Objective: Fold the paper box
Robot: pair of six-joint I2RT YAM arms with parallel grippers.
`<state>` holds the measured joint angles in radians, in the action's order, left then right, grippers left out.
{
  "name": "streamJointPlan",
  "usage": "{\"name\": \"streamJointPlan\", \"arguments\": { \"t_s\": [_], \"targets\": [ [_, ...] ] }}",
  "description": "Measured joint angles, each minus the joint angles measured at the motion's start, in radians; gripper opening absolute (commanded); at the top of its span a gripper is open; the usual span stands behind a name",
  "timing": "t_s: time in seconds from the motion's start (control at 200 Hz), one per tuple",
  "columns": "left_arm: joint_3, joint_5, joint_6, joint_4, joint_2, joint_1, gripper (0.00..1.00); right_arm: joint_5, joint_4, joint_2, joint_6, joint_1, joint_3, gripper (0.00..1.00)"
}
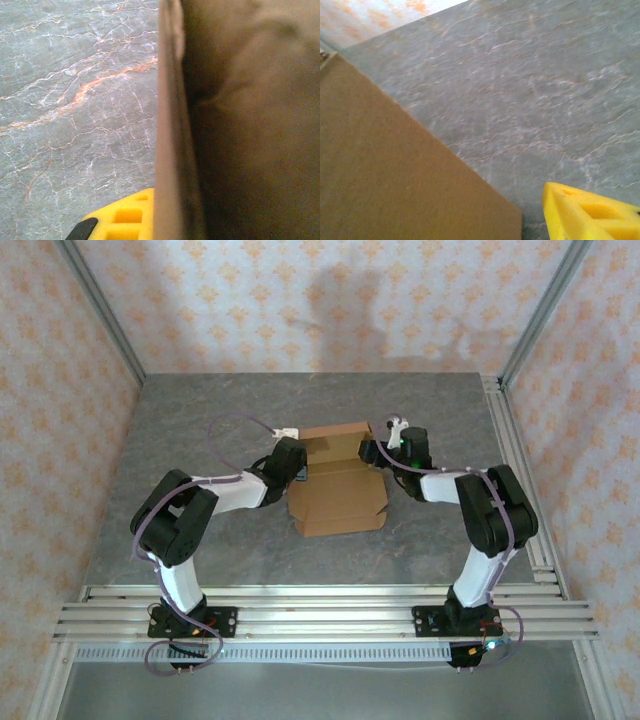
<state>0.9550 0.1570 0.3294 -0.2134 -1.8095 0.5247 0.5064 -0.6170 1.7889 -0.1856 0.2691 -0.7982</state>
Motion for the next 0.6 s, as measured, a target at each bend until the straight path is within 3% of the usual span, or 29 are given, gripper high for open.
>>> {"name": "streamJointPlan", "arguments": {
  "t_s": [0.115, 0.285, 0.43, 0.601],
  "targets": [
    [0.000, 0.000, 0.001, 0.000, 0.000, -0.001, 0.00, 0.123, -0.097, -0.001, -0.047, -0.051, 0.051, 0.65],
    [0.000, 0.000, 0.001, 0.002, 0.000, -0.002, 0.00, 0.186, -0.150, -0.026, -0.063, -0.067, 0.084, 0.69],
    [0.007, 0.000, 0.001, 0.011, 0.000, -0.002, 0.00, 0.165, -0.162, -0.085, -0.056, -0.067, 0.125, 0.69],
    [0.009, -0.005, 0.002, 0.016, 0.000, -0.002, 0.00, 0.057, -0.114, -0.165, -0.022, -0.067, 0.138, 0.68]
  ]
}}
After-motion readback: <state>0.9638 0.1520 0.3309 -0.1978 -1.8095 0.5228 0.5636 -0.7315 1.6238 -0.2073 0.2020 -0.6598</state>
